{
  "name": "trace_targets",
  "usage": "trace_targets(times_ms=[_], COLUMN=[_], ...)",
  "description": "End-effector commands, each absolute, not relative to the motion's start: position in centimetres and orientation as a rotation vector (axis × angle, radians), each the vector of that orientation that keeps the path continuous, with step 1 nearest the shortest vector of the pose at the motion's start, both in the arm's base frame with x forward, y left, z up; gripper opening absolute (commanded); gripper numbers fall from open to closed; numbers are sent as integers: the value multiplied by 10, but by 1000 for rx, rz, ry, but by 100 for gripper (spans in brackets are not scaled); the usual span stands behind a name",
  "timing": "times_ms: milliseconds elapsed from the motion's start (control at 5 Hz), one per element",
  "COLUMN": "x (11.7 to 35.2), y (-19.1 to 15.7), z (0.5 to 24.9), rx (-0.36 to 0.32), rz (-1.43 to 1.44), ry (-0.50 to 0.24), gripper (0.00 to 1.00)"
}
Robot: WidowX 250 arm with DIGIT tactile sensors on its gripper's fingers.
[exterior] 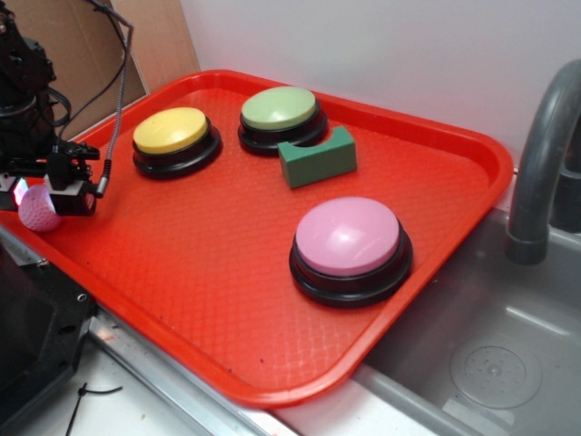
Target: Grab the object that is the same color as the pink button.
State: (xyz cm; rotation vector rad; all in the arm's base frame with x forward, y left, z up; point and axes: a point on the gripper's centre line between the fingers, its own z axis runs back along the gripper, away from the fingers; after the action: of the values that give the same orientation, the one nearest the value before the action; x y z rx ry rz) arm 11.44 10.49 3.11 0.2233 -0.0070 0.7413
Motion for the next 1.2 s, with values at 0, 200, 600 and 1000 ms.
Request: trace_targets(times_ms=[0, 200, 600, 1000], x=[120, 136, 139, 129], y=[95, 55, 7, -4], z=[64, 106, 159, 183], rx=[181, 92, -17, -13], rz=[609, 362, 81, 67], ry=[-8, -46, -120, -200], gripper=[0, 0, 0, 0])
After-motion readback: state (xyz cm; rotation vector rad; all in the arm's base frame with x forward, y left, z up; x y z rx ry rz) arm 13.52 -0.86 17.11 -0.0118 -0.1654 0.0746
